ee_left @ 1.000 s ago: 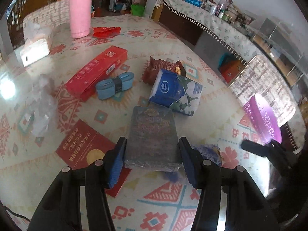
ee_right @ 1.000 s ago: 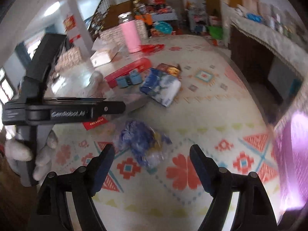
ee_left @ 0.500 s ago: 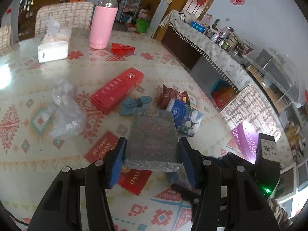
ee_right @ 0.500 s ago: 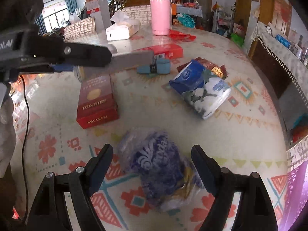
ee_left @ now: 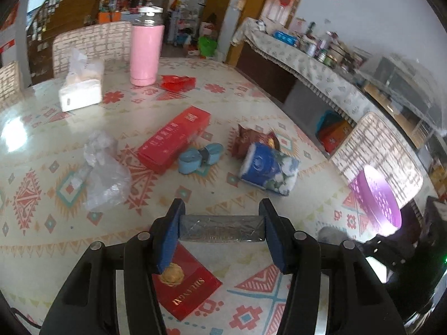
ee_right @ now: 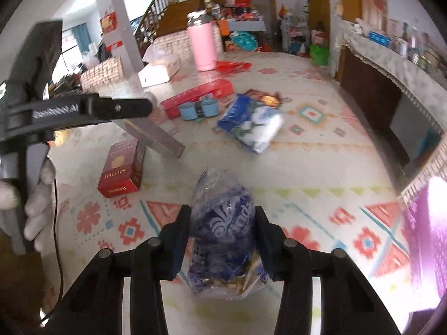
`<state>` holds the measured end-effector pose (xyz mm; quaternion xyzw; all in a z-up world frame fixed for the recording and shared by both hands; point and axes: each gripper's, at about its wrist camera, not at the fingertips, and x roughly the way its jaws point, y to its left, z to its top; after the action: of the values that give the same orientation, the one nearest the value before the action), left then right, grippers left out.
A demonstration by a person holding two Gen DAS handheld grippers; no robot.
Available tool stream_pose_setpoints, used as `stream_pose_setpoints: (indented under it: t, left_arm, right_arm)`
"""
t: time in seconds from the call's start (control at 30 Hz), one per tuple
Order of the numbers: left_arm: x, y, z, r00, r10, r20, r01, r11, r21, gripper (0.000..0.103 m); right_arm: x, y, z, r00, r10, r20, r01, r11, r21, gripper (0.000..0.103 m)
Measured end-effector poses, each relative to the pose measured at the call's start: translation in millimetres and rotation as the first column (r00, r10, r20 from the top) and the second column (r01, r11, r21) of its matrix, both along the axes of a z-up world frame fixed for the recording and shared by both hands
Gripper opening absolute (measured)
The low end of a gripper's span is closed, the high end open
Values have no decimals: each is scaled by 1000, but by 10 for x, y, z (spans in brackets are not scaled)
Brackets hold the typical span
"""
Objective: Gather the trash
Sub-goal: 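Lift the grey packet with the left gripper while the right lifts the bag toward the basket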
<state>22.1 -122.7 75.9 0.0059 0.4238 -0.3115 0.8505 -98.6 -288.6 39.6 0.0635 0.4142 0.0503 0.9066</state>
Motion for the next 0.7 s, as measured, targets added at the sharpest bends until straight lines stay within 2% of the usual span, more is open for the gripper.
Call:
stream_pose_setpoints:
  t: [0.2,0.37,0.43,0.5,0.57,0.7]
  left_arm:
    - [-20,-198,-189,999,-41,-8,42,994,96,59]
    - [-38,-287,-396,1000,-7,-28,13,981,191,59]
    - [-81,-288,-432,1000,1,-24,4,975,221,49]
    - [-133,-236,-420,998,-5,-60,16,984,178,26]
    - [-170,-191,-376,998,21,-64,-10,986,167,16]
    - [-261,-180,-271,998,39,-52,-31,988,151,15]
  right_arm:
    - [-355,-221,42,999,-49,16,49,998,39,48]
    - [-533,-359,47,997,-75,29,73,995,66,49]
    - [-581,-420,57,996,-82,38,79,993,83,49]
    - [-633,-469,68,995,-88,48,83,992,96,49]
    - [-676,-518,68,994,-93,57,86,991,105,49]
    - [-769,-622,57,992,-105,72,95,987,127,49]
